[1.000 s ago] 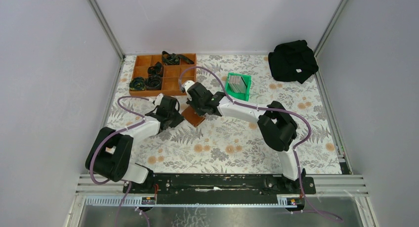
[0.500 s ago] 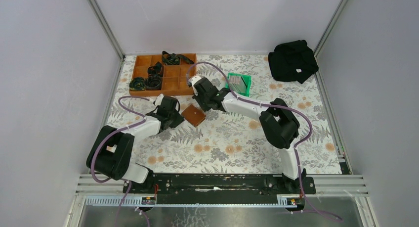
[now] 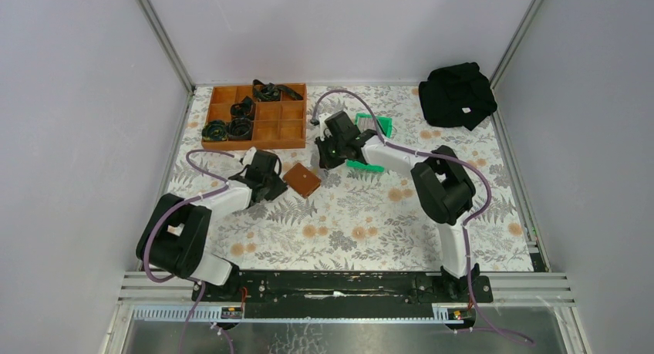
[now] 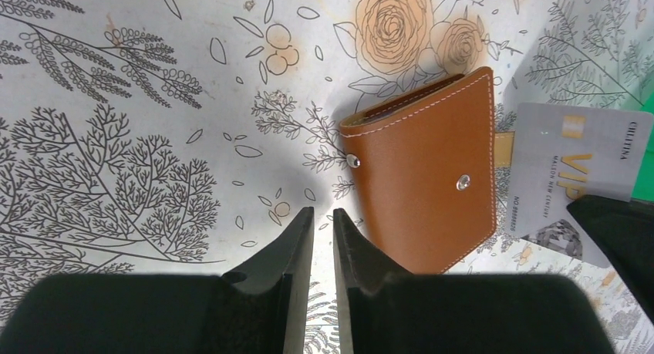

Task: Put the credit cards into the card holder
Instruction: Open the card holder at the center of the board.

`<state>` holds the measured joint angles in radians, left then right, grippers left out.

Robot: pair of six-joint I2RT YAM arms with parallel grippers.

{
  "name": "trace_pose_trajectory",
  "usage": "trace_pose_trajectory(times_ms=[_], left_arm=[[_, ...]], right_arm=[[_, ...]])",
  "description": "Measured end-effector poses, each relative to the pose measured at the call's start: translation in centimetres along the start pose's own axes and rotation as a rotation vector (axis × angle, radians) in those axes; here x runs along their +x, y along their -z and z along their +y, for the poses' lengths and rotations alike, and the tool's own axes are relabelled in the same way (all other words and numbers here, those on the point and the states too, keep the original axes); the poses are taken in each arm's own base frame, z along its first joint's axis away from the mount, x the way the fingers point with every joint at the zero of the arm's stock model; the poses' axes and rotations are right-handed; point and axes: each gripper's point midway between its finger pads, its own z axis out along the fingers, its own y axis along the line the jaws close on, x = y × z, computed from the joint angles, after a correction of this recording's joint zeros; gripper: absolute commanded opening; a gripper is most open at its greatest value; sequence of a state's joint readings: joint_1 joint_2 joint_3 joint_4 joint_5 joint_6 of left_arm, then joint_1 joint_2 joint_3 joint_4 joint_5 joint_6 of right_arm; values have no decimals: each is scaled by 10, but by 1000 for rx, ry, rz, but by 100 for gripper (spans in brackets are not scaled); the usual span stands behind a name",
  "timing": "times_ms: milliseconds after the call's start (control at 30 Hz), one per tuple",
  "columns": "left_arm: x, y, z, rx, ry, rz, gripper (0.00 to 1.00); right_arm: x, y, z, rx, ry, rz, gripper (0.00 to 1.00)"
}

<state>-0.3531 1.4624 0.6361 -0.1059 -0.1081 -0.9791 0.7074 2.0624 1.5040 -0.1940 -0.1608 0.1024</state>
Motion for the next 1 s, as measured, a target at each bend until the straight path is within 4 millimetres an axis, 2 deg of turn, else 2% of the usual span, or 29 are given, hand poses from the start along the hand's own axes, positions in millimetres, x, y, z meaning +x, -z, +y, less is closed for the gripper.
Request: trace_pose_trajectory(times_ms=[300,433,800,1000], left_arm=[[2,-6,2,-16,-20,12,22],[1,-7,1,-16,-20,12,22],[-1,-10,-3,-14,-29,11,22],[-3,-14,-7,-9,-42,10,22]], right_arm=[[1,-5,6,-180,-142,9,0],[11,-10,6,-212,-178,34,0],[4,-7,11,-285,-250,15,0],[12,-7,13,-312,-301,28,0]])
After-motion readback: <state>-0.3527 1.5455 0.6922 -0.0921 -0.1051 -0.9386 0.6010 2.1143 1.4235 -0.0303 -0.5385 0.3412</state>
